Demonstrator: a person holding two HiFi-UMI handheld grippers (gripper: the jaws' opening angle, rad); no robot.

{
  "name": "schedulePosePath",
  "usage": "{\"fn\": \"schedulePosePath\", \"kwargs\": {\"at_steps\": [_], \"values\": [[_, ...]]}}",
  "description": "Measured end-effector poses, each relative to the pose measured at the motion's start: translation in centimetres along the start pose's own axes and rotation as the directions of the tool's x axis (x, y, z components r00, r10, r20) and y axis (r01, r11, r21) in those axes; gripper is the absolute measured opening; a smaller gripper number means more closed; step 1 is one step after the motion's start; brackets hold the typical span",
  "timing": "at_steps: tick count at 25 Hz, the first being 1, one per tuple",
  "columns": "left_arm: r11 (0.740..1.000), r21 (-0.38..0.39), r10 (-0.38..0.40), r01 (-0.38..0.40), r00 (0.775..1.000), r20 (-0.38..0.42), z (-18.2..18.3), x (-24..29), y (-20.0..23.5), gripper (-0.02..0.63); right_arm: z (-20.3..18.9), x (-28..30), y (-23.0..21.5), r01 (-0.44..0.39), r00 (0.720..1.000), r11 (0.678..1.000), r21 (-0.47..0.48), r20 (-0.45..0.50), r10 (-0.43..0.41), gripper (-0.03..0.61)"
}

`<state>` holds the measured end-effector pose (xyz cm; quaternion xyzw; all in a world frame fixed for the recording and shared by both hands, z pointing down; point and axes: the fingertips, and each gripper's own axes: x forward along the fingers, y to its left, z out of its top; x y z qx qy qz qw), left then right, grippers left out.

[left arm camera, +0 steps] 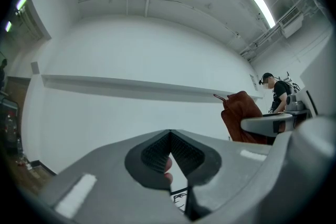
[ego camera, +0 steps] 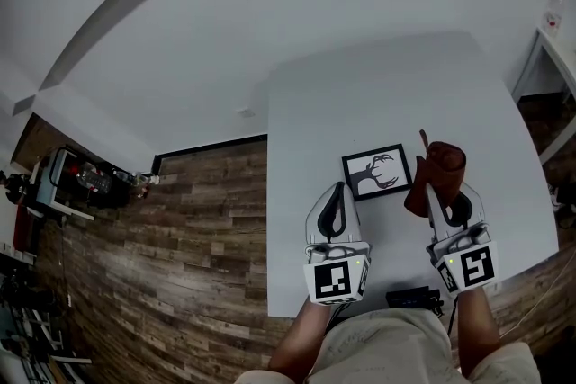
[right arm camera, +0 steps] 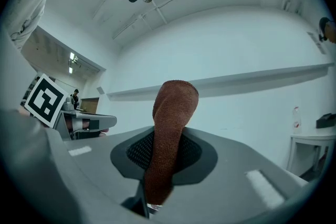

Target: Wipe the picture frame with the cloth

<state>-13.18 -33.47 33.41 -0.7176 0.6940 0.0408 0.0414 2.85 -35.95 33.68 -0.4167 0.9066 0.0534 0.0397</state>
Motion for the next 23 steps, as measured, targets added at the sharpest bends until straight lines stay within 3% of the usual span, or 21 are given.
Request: {"fn": "schedulePosePath", "kwargs": {"at_steps": [23], "values": [[1.000, -0.019, 0.022, -0.022, 1.000, -0.004, 0.40, -0.20, 0.67, 0.002, -0.37, 0.85, 0.25, 0.001, 1.000, 1.000, -0.002, -0.024, -0.001, 0.089]]}}
